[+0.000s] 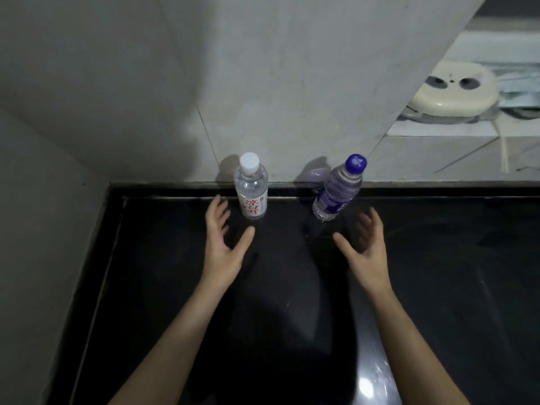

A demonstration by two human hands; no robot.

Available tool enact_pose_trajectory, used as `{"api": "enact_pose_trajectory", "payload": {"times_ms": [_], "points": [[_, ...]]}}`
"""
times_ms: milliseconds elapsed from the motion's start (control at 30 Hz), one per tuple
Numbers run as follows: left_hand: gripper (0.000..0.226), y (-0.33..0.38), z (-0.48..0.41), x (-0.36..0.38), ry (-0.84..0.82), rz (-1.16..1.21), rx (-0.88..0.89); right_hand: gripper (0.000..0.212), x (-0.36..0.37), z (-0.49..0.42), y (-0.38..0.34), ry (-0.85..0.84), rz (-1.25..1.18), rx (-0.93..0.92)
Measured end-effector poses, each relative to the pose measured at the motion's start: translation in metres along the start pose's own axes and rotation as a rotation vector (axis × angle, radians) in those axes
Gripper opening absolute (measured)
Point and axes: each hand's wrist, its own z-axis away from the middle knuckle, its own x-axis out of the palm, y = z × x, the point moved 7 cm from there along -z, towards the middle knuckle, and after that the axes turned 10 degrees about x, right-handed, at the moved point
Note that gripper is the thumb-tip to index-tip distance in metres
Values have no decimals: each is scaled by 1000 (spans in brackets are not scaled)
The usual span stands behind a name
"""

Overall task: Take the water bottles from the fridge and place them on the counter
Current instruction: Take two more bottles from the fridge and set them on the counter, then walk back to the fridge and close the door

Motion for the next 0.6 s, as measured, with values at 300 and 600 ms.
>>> {"api": "enact_pose_trajectory", "payload": {"times_ms": [300, 600], "points": [[44, 31, 174, -30, -430, -190, -187, 22, -73, 162, 29, -303, 348, 210], [29, 73, 215, -17, -759, -351, 39, 23, -123, 313, 47, -236, 639, 283]]}}
